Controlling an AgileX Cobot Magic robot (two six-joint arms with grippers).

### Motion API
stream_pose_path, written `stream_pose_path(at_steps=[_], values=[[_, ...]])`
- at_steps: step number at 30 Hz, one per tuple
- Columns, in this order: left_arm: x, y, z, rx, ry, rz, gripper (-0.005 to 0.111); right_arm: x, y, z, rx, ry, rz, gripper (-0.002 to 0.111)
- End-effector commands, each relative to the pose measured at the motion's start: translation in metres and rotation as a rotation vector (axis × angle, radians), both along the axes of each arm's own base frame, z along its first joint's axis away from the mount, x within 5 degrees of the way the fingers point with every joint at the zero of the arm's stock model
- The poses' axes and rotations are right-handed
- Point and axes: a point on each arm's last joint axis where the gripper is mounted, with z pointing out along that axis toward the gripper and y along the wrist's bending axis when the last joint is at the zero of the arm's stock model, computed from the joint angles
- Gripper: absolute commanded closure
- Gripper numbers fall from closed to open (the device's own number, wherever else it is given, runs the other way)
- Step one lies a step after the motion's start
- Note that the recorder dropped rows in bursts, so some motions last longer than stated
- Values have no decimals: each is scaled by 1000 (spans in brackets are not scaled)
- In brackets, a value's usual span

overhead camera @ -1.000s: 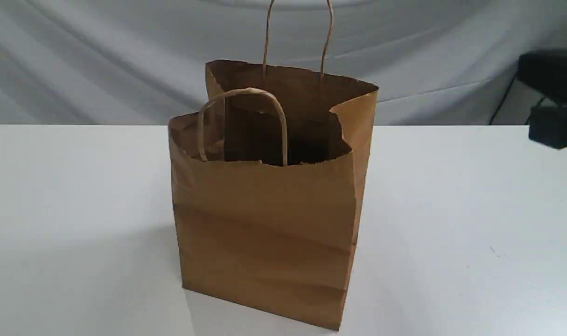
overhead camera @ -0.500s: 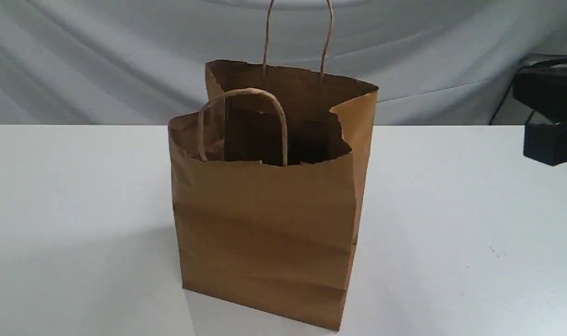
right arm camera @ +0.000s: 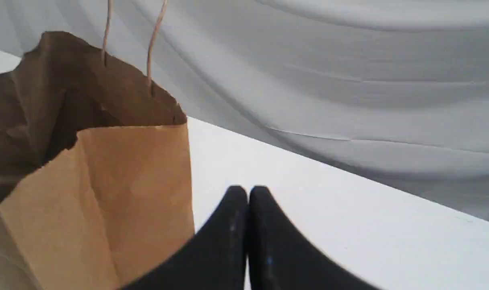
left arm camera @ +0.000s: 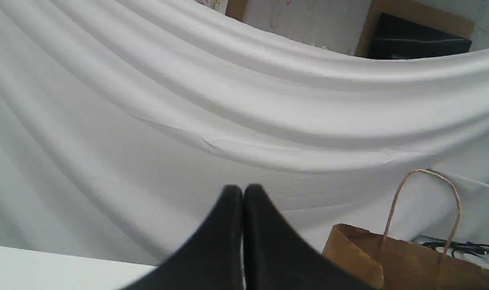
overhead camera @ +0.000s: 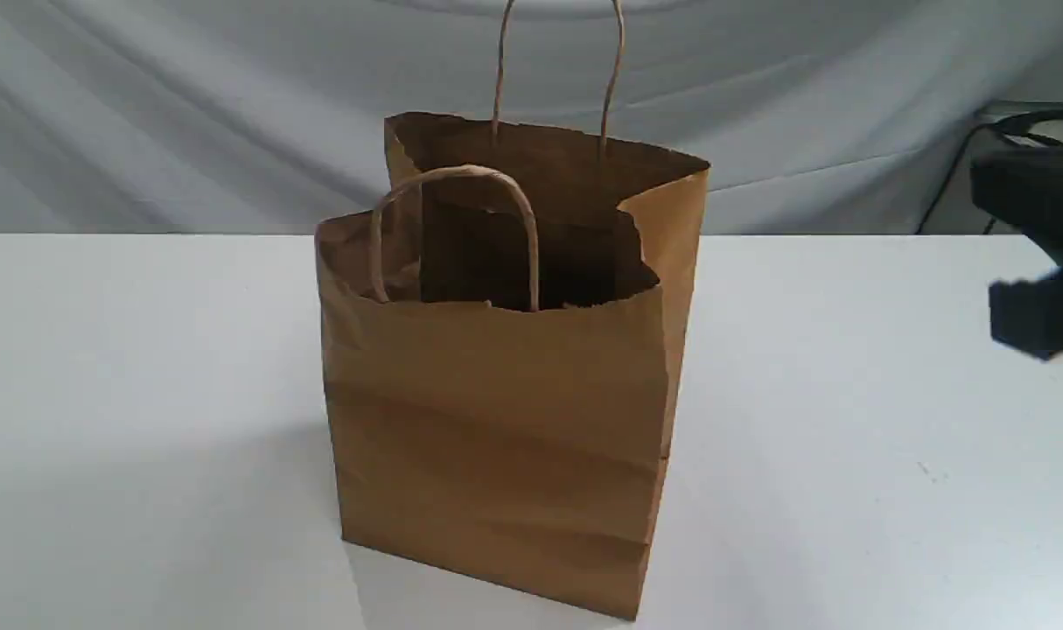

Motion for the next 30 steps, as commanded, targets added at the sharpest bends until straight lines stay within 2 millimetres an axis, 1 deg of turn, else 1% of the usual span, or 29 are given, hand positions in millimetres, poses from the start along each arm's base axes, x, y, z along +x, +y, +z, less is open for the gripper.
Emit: stream_pose_path(at_steps=[1, 4, 6, 7, 10, 12, 15, 17, 21, 23, 26, 28, 30], values=[[0, 0, -2, -3, 2, -7, 107, -14, -8, -9, -207, -44, 18, 108], [0, 0, -2, -3, 2, -7, 107, -33, -14, -22, -369, -81, 36, 108], [0, 0, -2, -3, 2, -7, 107, -46, -17, -30, -420, -97, 40, 108], [0, 0, -2, -3, 2, -7, 107, -56, -20, -34, -454, -118, 41, 108], [0, 0, -2, -3, 2, -7, 107, -78, -26, -53, -554, -154, 45, 108], [0, 0, -2, -3, 2, -7, 107, -92, -30, -69, -635, -187, 39, 108], [0, 0, -2, -3, 2, -7, 107, -104, -37, -84, -688, -221, -12, 108], [0, 0, -2, -3, 2, -7, 107, -108, -41, -90, -717, -262, -54, 108], [0, 0, -2, -3, 2, -7, 107, -119, -44, -102, -733, -361, -120, 108], [0, 0, -2, -3, 2, -7, 107, -126, -44, -113, -736, -396, -134, 108], [0, 0, -2, -3, 2, -7, 107, -131, -45, -130, -735, -411, -140, 108], [0, 0, -2, -3, 2, -7, 107, -134, -45, -131, -732, -431, -147, 108], [0, 0, -2, -3, 2, -7, 107, -135, -45, -137, -725, -378, -127, 108]])
